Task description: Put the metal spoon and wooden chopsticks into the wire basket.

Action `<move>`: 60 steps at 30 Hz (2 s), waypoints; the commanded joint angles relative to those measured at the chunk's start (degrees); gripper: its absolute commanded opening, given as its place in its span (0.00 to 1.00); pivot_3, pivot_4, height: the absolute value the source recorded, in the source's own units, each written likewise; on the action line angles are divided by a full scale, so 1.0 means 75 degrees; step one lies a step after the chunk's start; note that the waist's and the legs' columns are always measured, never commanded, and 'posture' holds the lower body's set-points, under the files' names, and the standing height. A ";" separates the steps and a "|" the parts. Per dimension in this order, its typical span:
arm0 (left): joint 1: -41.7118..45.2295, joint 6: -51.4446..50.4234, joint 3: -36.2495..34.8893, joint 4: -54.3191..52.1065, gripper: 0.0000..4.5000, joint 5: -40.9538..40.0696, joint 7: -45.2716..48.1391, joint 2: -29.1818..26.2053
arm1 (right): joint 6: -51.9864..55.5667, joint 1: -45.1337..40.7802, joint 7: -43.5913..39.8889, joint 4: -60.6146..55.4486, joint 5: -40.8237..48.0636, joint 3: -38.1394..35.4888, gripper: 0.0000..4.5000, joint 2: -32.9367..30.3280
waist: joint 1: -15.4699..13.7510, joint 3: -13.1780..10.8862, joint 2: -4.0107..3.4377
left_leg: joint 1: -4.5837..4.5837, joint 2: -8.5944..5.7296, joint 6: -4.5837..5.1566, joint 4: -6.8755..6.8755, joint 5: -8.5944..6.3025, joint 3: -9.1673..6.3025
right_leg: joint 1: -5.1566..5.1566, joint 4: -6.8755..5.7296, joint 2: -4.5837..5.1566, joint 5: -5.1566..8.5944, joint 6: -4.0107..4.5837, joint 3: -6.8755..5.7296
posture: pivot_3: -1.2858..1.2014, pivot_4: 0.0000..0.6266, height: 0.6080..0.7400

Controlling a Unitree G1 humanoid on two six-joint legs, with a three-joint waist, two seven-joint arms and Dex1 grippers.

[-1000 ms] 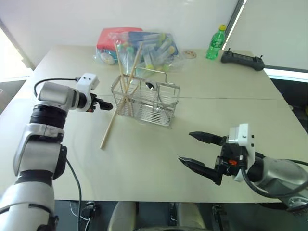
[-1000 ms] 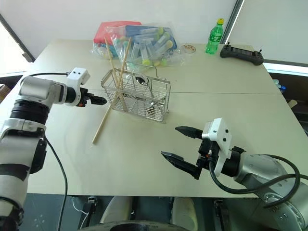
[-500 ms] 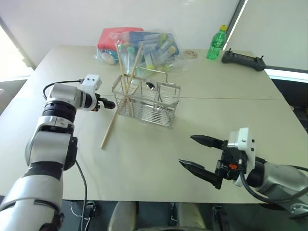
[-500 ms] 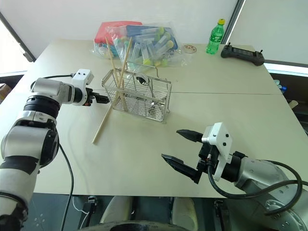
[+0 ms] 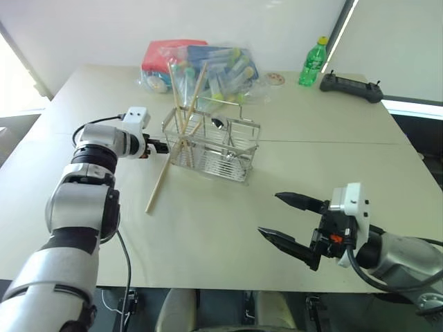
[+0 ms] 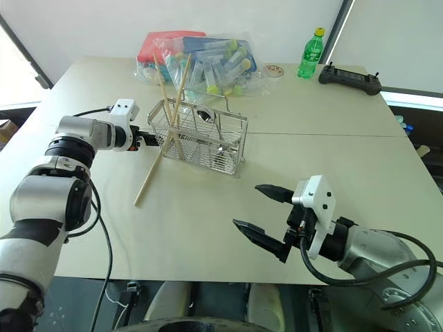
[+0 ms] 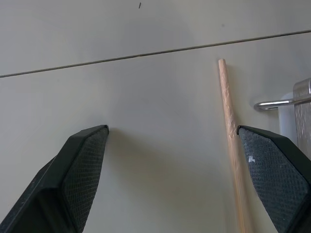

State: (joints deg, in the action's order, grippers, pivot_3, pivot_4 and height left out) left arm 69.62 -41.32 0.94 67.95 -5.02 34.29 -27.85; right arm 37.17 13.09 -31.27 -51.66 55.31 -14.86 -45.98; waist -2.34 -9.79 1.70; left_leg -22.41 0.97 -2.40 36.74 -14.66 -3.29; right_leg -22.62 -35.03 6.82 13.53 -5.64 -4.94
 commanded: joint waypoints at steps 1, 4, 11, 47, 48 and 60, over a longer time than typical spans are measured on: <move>0.0246 0.0233 -0.0111 0.0117 0.99 0.0103 -0.0040 0.0120 | -0.0140 0.0112 -0.0125 -0.0274 -0.0020 -0.0198 1.00 -0.0097 | -0.0005 0.0001 0.0000 | 0.0000 0.0000 0.0000 0.0001 0.0000 0.0000 | 0.0000 0.0000 0.0000 0.0000 -0.0001 0.0000 | 0.52 0.24 0.63; 0.0327 0.0313 -0.0095 0.0184 0.99 0.0183 0.0018 0.0218 | -0.0182 0.0260 -0.0252 -0.0322 -0.0230 -0.0140 1.00 -0.0161 | -0.0005 0.0001 0.0000 | 0.0000 -0.0001 0.0000 0.0005 0.0000 0.0000 | 0.0004 0.0001 0.0001 0.0000 0.0000 0.0000 | 0.52 0.24 0.63; 0.0440 0.0570 -0.0103 0.0349 0.99 0.0373 0.0016 0.0317 | -0.0205 0.0267 -0.0233 -0.0323 -0.0236 -0.0158 1.00 -0.0082 | 0.0005 0.0002 0.0000 | 0.0000 -0.0001 0.0000 0.0006 0.0000 0.0000 | 0.0004 0.0000 0.0001 0.0000 0.0000 0.0000 | 0.52 0.24 0.63; 0.0291 0.1449 -0.0076 0.0860 0.15 0.1170 -0.0115 0.0621 | -0.0226 0.0143 0.0105 -0.0309 0.0074 -0.0220 1.00 0.0012 | -0.0003 0.0004 -0.0002 | 0.0000 -0.0001 -0.0001 0.0010 -0.0001 0.0000 | 0.0010 0.0002 0.0003 0.0009 -0.0018 -0.0001 | 0.52 0.24 0.63; 0.0294 0.1446 -0.0087 0.0861 0.05 0.1169 -0.0113 0.0611 | -0.0226 0.0130 0.0108 -0.0307 0.0078 -0.0215 1.00 0.0011 | -0.0002 0.0004 -0.0002 | 0.0000 -0.0001 -0.0001 0.0010 -0.0001 0.0000 | 0.0010 0.0002 0.0002 0.0009 -0.0018 -0.0001 | 0.52 0.24 0.63; 0.0253 0.1246 -0.0373 0.0836 0.02 0.1037 -0.0241 0.0453 | -0.0180 -0.0072 0.0011 -0.0148 0.0147 -0.0224 1.00 -0.0064 | 0.0008 0.0004 -0.0001 | 0.0000 -0.0001 -0.0001 0.0010 -0.0001 0.0000 | 0.0008 0.0002 0.0002 0.0011 -0.0021 -0.0001 | 0.52 0.24 0.63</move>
State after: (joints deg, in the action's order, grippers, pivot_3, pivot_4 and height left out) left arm 71.52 -31.50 -1.22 74.35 3.10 32.59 -23.56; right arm 36.73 13.16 -30.81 -52.00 55.35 -14.88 -46.11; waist -2.28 -9.76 1.70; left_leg -22.41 0.96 -2.40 36.82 -14.67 -3.29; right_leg -22.57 -35.02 6.84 13.62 -5.80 -4.95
